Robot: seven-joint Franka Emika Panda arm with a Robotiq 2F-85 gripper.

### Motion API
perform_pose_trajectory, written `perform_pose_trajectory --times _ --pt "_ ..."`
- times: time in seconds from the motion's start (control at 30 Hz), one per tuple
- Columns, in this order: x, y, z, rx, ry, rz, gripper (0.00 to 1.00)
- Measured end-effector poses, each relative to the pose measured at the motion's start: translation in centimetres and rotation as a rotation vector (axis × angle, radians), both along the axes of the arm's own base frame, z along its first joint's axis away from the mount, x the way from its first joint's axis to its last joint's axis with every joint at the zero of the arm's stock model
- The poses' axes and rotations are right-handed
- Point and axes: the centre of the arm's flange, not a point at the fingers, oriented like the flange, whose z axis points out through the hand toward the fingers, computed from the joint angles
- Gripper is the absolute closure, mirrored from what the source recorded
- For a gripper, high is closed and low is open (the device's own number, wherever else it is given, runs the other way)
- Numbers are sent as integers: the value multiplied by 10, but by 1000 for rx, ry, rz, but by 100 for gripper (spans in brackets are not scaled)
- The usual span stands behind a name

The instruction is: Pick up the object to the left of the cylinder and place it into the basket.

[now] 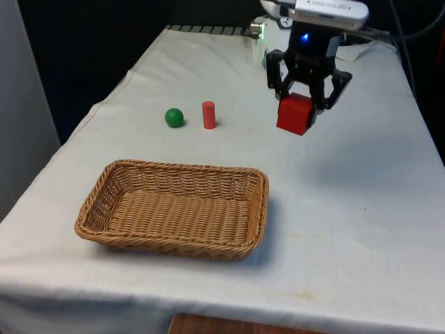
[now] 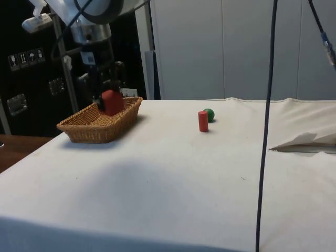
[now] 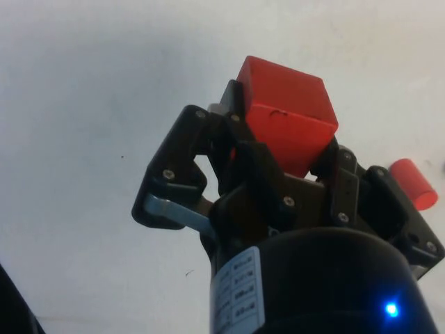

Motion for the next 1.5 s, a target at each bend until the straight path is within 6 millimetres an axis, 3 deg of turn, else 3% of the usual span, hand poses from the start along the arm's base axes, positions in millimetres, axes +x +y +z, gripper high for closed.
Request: perform_pose_trajectory --times 0.47,1.0,1.5 --pt "19 -18 9 -38 -25 -24 97" --pt "31 -44 3 -82 -34 -67 97" --pt "41 -48 3 -153 -62 -110 97"
